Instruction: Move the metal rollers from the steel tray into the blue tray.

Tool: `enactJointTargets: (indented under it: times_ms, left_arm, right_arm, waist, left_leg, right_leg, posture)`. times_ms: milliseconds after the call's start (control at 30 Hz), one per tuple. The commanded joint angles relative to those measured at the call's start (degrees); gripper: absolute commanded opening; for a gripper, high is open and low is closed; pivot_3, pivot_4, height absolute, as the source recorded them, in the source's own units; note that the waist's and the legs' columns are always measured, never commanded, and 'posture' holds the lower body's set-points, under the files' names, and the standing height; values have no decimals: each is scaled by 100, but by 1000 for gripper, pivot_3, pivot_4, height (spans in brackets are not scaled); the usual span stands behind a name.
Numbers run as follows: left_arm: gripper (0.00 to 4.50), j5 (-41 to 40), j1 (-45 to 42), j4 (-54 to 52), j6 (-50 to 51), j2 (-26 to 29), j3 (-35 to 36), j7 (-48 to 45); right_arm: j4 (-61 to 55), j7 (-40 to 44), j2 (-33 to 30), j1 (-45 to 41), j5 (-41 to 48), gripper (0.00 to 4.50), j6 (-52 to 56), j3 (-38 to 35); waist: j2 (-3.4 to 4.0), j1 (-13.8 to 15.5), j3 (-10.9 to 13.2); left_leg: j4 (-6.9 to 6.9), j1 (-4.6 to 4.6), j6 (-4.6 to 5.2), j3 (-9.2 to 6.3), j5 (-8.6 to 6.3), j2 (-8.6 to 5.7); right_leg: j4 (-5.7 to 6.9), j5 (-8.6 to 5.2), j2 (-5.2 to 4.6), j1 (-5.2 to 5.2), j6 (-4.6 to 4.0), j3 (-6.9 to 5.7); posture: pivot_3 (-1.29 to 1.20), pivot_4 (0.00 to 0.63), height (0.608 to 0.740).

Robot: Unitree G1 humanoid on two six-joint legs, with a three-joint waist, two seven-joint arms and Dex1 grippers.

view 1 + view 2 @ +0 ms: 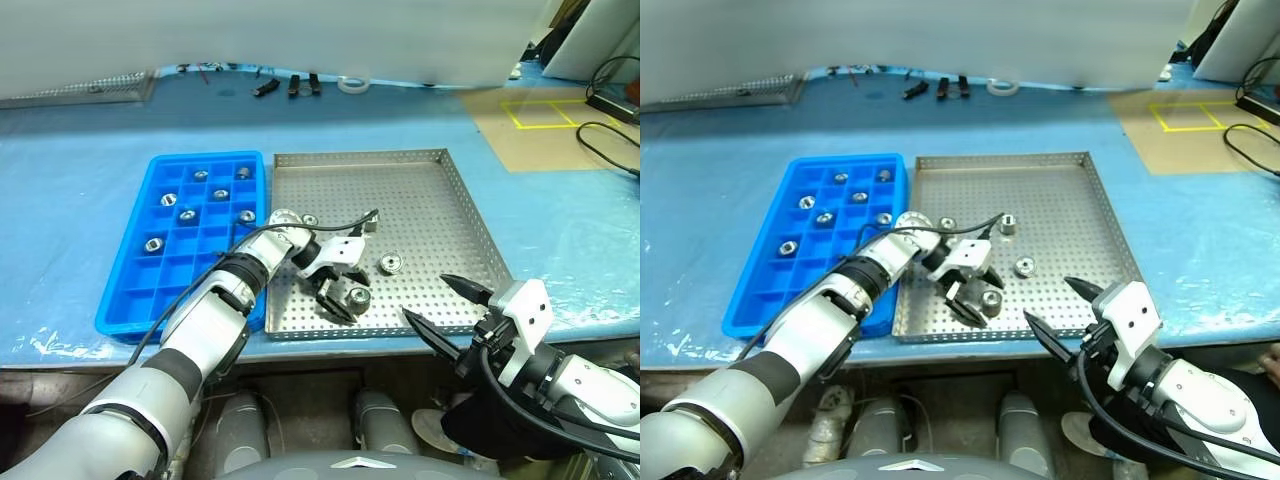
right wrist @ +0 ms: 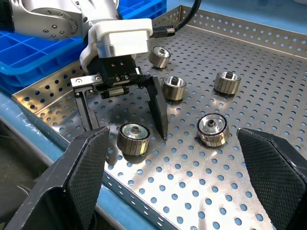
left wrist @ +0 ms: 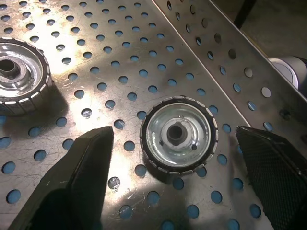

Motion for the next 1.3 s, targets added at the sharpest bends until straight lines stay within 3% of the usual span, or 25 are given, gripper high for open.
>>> enactJointTargets:
  times_ms: [33, 67, 167, 367, 600, 867, 1133, 1300]
  left_arm:
    - [4318, 51, -76, 14, -38, -40, 131, 182]
    - [4318, 49, -69, 14, -30, -44, 152, 200]
    - [3750, -88, -16, -21, 9, -68, 292, 122]
    - [1796, -262, 116, -228, 231, -19, 451, -238]
    - [1736, -398, 258, -560, 489, 100, 600, -257]
    - [1736, -742, 489, -1595, 1261, 513, 1283, 730]
    - [1736, -1223, 2004, -4585, 2924, 1363, 2128, 2098]
    - [1736, -1429, 3038, -6206, 3650, 1767, 2631, 2988]
  right_arm:
    - [-64, -29, -33, -66, -32, 4500, -128, -12]
    - [-68, -38, -33, -79, -39, 4500, -121, 5]
    - [-52, -29, -37, -152, -25, 4500, -102, 58]
    - [67, 36, -68, -209, -66, 4500, -159, 93]
    - [188, 111, -134, -314, -104, 4500, -220, 192]
    - [524, 449, -408, -1170, 73, 4500, -141, 513]
    - [1883, 1408, -568, -3072, 41, 4500, -311, 1454]
    - [3054, 2185, -336, -4347, -186, 4500, -734, 2167]
  waist:
    - [0, 1, 0]
    - [0, 2, 0]
    - [0, 3, 0]
    - [0, 8, 0]
    - [-1, 16, 1]
    - [-3, 14, 2]
    - [-2, 134, 3]
    - [4, 464, 10]
  left_leg:
    - [0, 0, 1, 0, -1, -1]
    - [0, 0, 1, 0, 0, 0]
    - [0, 0, 1, 0, 0, 1]
    - [-2, -1, 1, 0, 0, 1]
    - [-2, -1, 1, 0, -1, 1]
    - [-1, 0, 0, 0, 0, 3]
    - [-10, -1, -3, -2, 2, 14]
    - [-14, -6, -7, -5, 5, 22]
  right_leg:
    - [0, 0, 0, 0, 0, 0]
    - [0, 0, -1, 0, 0, -1]
    - [1, 0, 0, 0, 0, -1]
    - [0, -1, 0, -1, 1, -1]
    - [0, -2, 0, -1, 2, -1]
    - [2, -1, 0, -2, 1, 0]
    - [7, -2, 1, -4, -4, -10]
    - [14, -8, 2, -9, -13, -25]
  posture:
    - [-521, 150, 740]
    - [-518, 150, 740]
    - [-514, 150, 740]
    - [-500, 150, 740]
    - [-471, 150, 740]
    - [-356, 150, 740]
    - [-36, 150, 740]
    - [165, 150, 740]
